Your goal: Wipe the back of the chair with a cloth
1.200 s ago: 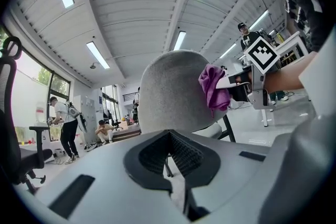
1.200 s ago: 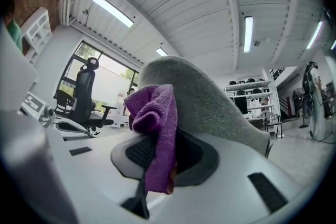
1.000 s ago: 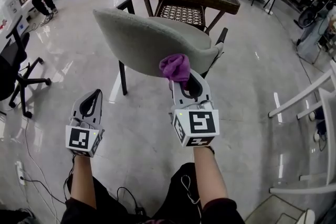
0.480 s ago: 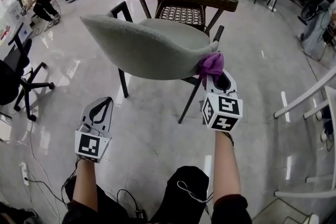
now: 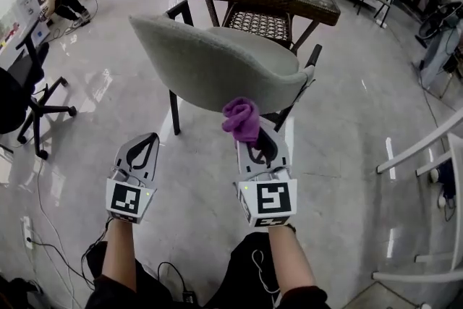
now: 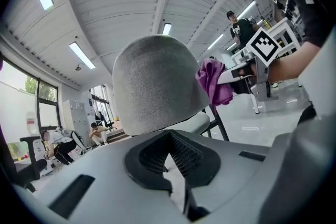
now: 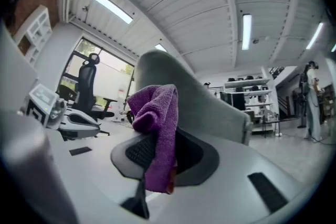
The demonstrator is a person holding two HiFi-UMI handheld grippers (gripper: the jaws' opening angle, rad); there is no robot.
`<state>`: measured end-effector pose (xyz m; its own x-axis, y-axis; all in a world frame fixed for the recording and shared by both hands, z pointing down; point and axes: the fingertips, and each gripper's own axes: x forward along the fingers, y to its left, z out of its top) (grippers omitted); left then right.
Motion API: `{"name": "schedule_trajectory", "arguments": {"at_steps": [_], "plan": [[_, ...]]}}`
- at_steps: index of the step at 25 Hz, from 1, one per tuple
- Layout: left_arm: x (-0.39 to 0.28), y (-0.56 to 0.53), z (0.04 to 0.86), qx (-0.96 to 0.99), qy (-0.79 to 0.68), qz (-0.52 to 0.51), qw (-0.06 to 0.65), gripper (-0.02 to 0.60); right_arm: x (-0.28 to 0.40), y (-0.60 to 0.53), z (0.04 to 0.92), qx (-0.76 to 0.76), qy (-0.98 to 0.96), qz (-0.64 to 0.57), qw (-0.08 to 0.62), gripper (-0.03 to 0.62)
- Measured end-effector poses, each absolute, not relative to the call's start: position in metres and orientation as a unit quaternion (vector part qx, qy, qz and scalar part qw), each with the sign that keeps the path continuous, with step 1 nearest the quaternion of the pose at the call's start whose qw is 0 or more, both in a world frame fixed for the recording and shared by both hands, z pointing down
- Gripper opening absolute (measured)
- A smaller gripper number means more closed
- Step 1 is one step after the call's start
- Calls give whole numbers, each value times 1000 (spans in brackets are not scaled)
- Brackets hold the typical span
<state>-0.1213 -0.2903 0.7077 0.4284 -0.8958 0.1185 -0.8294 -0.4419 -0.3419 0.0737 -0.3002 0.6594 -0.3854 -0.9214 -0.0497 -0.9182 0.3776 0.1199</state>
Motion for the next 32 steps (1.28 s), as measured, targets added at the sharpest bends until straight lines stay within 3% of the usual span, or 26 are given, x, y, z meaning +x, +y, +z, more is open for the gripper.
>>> {"name": "schedule_trajectory", "arguments": {"at_steps": [4,8,21,32], "plan": [[-132,-290,709,-835,521,-137,110,9,-12,-295,672,477,-873,-87,43,92],[-141,-285,708,-831,527,-139,112,9,-19,-319,687,490,-868,-58,53,92],[-147,-282,701,-821,545,-130,113,9,88,-341,701,561,-827,-1,25,92],[-135,-268,723,-827,527,-162,107,9,191,-361,714,620,-783,-8,52,94]]}}
